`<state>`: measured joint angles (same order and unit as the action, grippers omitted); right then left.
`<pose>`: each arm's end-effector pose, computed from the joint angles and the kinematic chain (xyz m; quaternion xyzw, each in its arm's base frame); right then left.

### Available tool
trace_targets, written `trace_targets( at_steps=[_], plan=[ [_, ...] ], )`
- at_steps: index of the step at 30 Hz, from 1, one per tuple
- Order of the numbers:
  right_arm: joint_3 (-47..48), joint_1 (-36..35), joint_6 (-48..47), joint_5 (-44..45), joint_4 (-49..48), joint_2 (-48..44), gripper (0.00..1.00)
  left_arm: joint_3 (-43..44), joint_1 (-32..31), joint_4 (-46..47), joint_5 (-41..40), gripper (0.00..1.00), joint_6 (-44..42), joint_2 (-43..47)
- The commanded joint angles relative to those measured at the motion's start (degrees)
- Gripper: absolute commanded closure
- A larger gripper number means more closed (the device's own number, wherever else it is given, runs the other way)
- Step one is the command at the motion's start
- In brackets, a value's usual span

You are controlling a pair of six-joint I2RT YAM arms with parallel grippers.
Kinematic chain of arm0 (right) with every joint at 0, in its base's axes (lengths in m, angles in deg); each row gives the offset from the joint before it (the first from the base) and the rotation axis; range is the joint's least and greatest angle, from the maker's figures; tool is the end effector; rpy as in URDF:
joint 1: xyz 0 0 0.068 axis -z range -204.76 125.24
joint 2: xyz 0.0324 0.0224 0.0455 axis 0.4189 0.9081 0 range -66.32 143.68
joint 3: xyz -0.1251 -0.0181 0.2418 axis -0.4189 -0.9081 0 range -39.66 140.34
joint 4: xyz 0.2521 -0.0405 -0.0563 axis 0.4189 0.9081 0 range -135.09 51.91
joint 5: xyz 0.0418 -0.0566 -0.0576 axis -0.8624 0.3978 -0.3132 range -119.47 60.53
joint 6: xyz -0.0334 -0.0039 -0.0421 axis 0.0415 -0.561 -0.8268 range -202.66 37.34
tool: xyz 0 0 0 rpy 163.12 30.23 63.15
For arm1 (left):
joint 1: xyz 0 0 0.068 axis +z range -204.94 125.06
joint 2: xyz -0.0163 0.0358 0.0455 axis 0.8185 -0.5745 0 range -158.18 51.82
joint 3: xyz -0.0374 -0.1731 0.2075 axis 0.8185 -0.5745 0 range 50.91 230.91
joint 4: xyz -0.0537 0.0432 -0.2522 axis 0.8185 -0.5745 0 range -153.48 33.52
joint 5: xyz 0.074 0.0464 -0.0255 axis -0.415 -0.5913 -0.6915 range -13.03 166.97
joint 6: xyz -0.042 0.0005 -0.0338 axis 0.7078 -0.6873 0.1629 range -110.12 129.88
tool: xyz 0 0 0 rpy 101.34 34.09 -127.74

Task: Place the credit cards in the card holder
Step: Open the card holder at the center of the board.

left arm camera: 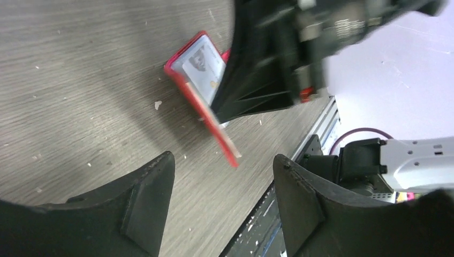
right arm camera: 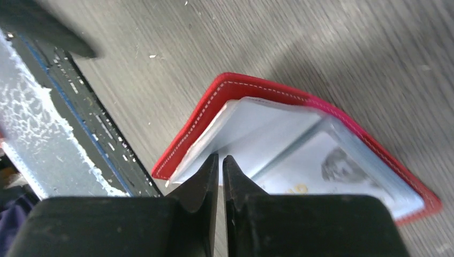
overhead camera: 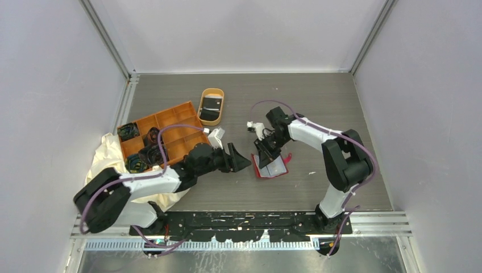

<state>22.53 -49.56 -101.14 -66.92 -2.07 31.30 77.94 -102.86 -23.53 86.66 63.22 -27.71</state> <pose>0.2724 0.1497 0.1818 -0.3775 0.8640 0.3241 0.0776 0.1775 -0.2056 0.1787 0.0102 0.8154 -0.4881 0.3112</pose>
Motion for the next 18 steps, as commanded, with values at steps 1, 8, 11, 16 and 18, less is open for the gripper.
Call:
trace_targets(
  at_steps=[1,8,11,16,18],
  plan=[
    [3.3,-3.8,5.7,6.7,-2.9,5.0,0.86,0.3,-0.7,-11.1,-7.3,0.31,-6.9,11.7],
    [5.5,-4.1,5.5,7.0,-0.4,9.4,0.85,4.3,-2.3,-4.6,3.7,0.43,-4.9,6.8],
    [5.8,-4.1,5.2,5.6,0.1,9.4,0.85,9.8,-5.7,-2.5,4.6,0.66,-6.3,-1.2],
    [6.3,-2.0,4.8,3.1,1.3,8.0,0.84,13.4,-7.0,-0.6,3.8,0.80,-6.7,-11.5],
    [6.3,-0.6,4.6,1.7,1.5,7.2,0.84,13.2,-7.0,-0.5,2.5,0.81,-7.1,-14.4]
  ],
)
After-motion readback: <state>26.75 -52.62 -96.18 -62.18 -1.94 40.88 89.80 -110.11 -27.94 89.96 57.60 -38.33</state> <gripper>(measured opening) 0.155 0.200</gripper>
